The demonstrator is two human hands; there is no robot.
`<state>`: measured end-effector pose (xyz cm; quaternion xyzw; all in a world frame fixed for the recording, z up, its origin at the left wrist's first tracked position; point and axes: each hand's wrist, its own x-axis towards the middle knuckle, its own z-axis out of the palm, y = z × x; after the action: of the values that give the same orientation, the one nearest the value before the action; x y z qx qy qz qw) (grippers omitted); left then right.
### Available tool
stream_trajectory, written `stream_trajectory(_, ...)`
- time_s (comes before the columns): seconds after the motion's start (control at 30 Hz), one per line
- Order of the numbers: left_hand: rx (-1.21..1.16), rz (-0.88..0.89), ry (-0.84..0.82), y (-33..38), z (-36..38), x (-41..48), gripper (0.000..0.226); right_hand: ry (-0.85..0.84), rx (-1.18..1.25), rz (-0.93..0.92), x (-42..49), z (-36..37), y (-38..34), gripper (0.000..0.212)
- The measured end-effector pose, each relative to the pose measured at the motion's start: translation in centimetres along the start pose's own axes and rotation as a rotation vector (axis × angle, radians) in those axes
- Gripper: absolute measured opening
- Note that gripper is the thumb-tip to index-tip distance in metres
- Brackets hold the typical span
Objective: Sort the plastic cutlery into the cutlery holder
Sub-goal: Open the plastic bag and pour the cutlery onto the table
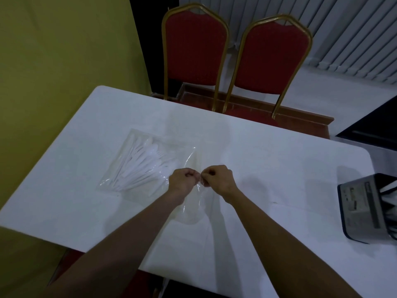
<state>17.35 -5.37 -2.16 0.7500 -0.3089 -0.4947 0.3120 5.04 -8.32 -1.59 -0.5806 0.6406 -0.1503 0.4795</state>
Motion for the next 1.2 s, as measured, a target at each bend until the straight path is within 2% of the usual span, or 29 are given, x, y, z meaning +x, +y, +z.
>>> stream_trajectory(0.1, -0.115, -0.071, -0.026, -0.2, 0.3, 0.1, 0.016, 0.053, 0.106, 0.05, -0.1, 0.2, 0.5, 0.016)
stream_trajectory(0.17, -0.081, -0.06, 0.035, 0.0, 0.7, -0.2, 0.013, 0.107, 0.09, 0.072, -0.1, 0.4, 0.5, 0.015)
stream_trajectory(0.27, 0.124, 0.112, 0.154, 1.0, 0.7, -0.7, 0.004, 0.137, 0.023, 0.133, 0.2, 0.3, 0.9, 0.015)
stream_trajectory(0.33, 0.155, 0.196, 0.207, 1.9, -0.1, -0.7, 0.003, 0.154, 0.029, 0.192, 0.4, -0.1, 1.7, 0.013)
stream_trajectory(0.63, 0.287, 0.399, 0.221, 6.4, -6.0, -0.3, 0.002, 0.243, -0.078, 0.303, 0.3, -1.9, 6.1, 0.014)
stream_trajectory(0.7, 0.327, 0.435, 0.203, 6.9, -6.3, -0.5, 0.002, 0.306, -0.085, 0.288, 0.4, -2.2, 6.3, 0.004)
stream_trajectory(0.77, 0.369, 0.464, 0.168, 6.9, -5.8, -0.9, 0.002, 0.406, -0.097, 0.222, 0.3, -2.5, 5.6, 0.018)
stream_trajectory(0.83, 0.389, 0.489, 0.139, 7.0, -4.8, -1.2, 0.006, 0.477, -0.107, 0.083, -0.2, -2.7, 4.4, 0.019)
stream_trajectory(0.93, 0.382, 0.523, 0.119, 7.3, -3.1, -1.4, 0.009, 0.325, -0.048, -0.139, -1.3, -2.9, 2.7, 0.028)
stream_trajectory(1.0, 0.395, 0.549, 0.117, 7.4, -2.0, -1.5, 0.009, 0.126, -0.019, -0.2, -1.7, -3.0, 2.3, 0.012)
stream_trajectory(1.03, 0.397, 0.564, 0.119, 7.5, -1.5, -1.5, 0.01, -0.012, 0.009, -0.185, -1.7, -3.2, 2.4, 0.006)
stream_trajectory(1.1, 0.377, 0.589, 0.116, 7.6, -0.8, -1.5, 0.011, -0.338, 0.032, -0.061, -1.6, -3.6, 2.7, 0.016)
stream_trajectory(1.13, 0.364, 0.595, 0.096, 7.4, -0.6, -1.3, 0.012, -0.45, -0.033, -0.013, -1.5, -3.8, 3.0, 0.018)
stream_trajectory(1.2, 0.38, 0.614, 0.028, 6.8, -0.5, -1.1, 0.018, -0.489, -0.157, 0.02, -1.4, -4.0, 3.2, 0.027)
